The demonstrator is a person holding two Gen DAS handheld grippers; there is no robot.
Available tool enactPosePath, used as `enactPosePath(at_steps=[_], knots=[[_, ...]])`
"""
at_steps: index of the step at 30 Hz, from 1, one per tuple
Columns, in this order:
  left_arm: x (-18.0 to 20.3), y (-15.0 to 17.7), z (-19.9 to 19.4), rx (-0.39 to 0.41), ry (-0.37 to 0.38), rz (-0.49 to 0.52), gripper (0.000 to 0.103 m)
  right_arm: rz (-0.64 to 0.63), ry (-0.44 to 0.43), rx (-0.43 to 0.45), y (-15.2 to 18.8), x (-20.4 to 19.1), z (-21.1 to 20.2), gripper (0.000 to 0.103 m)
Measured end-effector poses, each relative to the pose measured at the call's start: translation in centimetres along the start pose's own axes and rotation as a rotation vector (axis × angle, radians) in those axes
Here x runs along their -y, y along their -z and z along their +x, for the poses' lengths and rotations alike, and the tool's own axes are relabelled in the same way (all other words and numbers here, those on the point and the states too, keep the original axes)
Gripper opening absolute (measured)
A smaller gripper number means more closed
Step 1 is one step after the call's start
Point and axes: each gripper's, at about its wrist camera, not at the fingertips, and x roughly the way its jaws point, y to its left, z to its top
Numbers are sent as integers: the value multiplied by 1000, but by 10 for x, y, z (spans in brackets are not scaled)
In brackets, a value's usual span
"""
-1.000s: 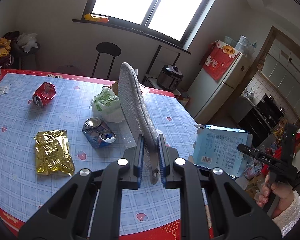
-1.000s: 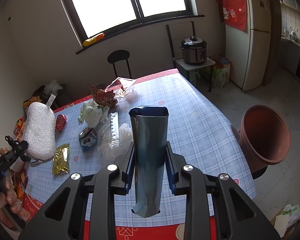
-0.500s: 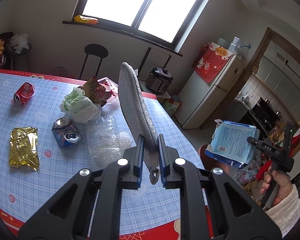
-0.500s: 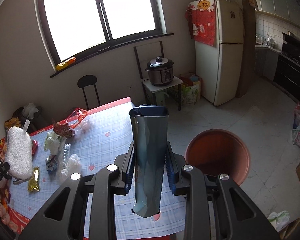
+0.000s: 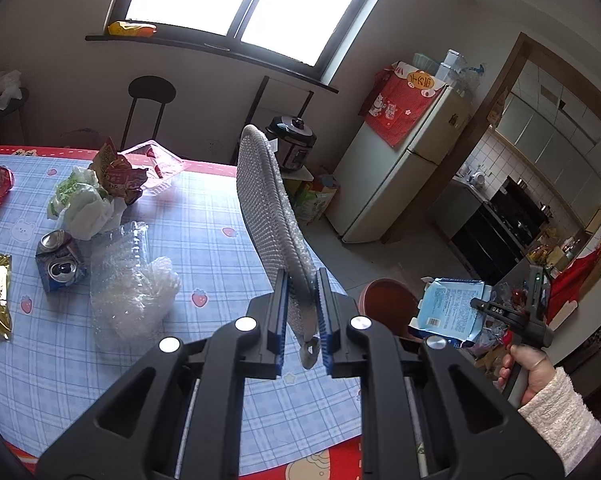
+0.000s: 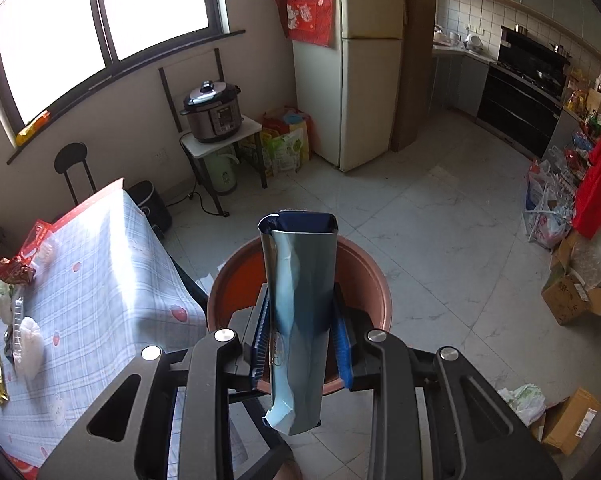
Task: Collect trash
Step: 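Carry the blue bag over the terracotta pot and open the right gripper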
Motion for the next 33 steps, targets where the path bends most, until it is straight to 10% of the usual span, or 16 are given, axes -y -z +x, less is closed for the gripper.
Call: enactPosePath(at_steps=[9, 29, 33], knots=[[25, 4, 31, -37, 27, 3, 17, 84, -15, -104, 8, 11, 47, 29], [32, 14, 49, -59, 74, 30, 17, 67, -5, -12, -15, 19, 18, 31], [32, 16, 53, -73, 78, 36, 17, 95, -8, 45, -24, 22, 4, 68]])
